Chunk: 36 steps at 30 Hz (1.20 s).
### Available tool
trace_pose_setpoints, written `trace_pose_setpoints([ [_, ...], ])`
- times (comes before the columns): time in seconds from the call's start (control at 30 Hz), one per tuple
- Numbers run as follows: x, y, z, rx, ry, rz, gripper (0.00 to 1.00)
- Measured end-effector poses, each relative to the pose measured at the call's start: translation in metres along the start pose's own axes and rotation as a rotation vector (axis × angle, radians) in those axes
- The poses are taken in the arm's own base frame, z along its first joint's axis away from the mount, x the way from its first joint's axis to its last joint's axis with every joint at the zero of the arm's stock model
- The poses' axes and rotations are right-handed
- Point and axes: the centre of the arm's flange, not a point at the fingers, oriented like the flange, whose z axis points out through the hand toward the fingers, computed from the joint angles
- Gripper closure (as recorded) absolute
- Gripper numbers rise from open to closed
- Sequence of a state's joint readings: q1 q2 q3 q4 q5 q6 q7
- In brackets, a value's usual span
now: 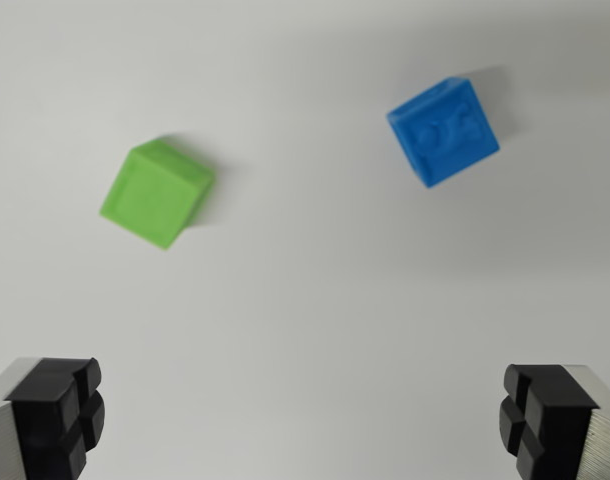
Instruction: Stack cube
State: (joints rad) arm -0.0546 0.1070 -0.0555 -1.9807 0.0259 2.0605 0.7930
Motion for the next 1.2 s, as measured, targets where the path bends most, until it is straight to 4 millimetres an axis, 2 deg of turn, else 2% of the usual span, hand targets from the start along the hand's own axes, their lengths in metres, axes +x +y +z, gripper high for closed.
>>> trace_pose_setpoints([
  [0.6, -0.001, 0.0, 0.002, -0.001, -0.001, 0.006, 0.0],
  [1.2, -0.015, -0.01, 0.029, 0.0, 0.003, 0.075, 0.0],
])
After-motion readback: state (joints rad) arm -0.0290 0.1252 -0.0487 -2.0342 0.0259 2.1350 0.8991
